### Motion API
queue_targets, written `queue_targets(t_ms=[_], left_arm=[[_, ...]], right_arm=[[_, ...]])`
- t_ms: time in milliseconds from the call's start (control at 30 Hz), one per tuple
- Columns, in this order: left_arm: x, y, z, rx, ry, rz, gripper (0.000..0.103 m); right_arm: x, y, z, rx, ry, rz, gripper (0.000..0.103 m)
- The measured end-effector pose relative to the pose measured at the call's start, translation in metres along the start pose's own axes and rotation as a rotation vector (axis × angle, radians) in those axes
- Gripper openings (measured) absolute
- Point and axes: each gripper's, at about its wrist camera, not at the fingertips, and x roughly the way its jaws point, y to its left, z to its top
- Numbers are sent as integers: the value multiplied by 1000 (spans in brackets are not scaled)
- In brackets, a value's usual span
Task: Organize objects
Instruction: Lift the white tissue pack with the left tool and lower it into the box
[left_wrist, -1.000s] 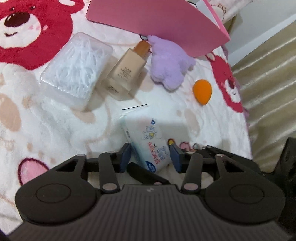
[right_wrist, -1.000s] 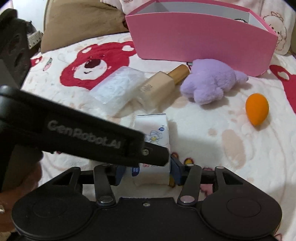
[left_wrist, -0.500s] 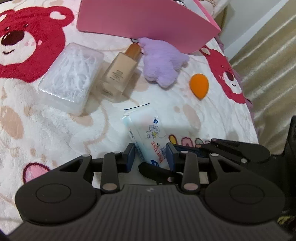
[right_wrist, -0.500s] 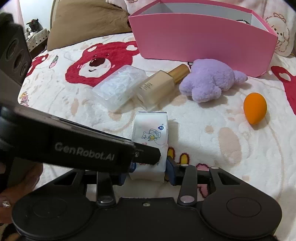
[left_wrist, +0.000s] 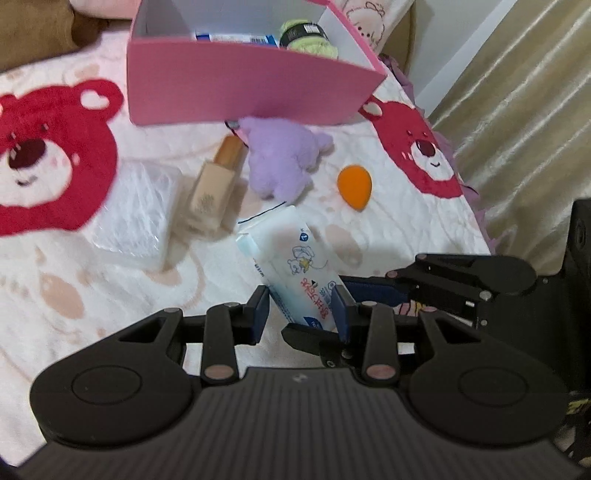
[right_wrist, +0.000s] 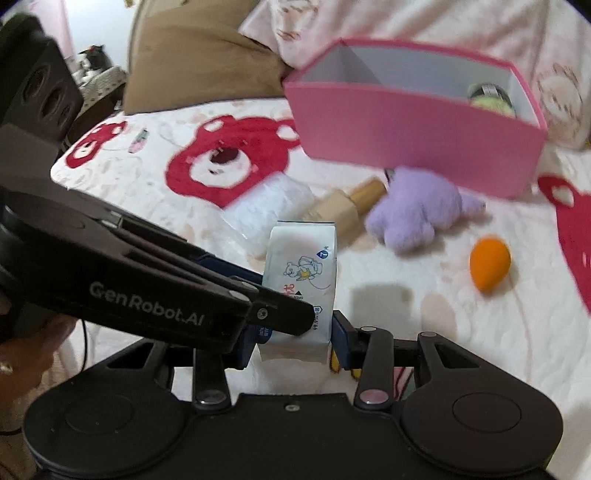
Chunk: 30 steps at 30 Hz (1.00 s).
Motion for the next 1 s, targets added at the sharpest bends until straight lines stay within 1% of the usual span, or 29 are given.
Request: queue_targets(t_ms=[67, 133, 233, 433, 600, 767, 900, 1000], left_arm=[[-10, -3, 8, -12, -16, 5, 35], [-20, -7, 21, -15, -33, 2, 35], [-38, -14, 42, -11, -58, -1, 35], [-65, -32, 88, 28, -98, -21, 34], [-78, -44, 126, 57, -142, -36, 34], [-75, -43, 164, 63, -191, -53, 34], [-60, -33, 194, 11, -211, -49, 35], [-38, -20, 218, -19, -209, -55, 35]], right_arm=[[-7, -1, 14, -22, 10, 5, 47], [-16, 0, 29, -60, 4, -4, 47], [-32, 0, 53, -85, -15, -15, 47], [-65, -12, 94, -54, -62, -41, 47], [-87, -28, 128, -23, -111, -64, 47], [-87, -43, 162, -5, -146, -98, 47], [-72, -59, 189, 16, -150, -114, 47], [-55, -74, 207, 79, -137, -135, 47]])
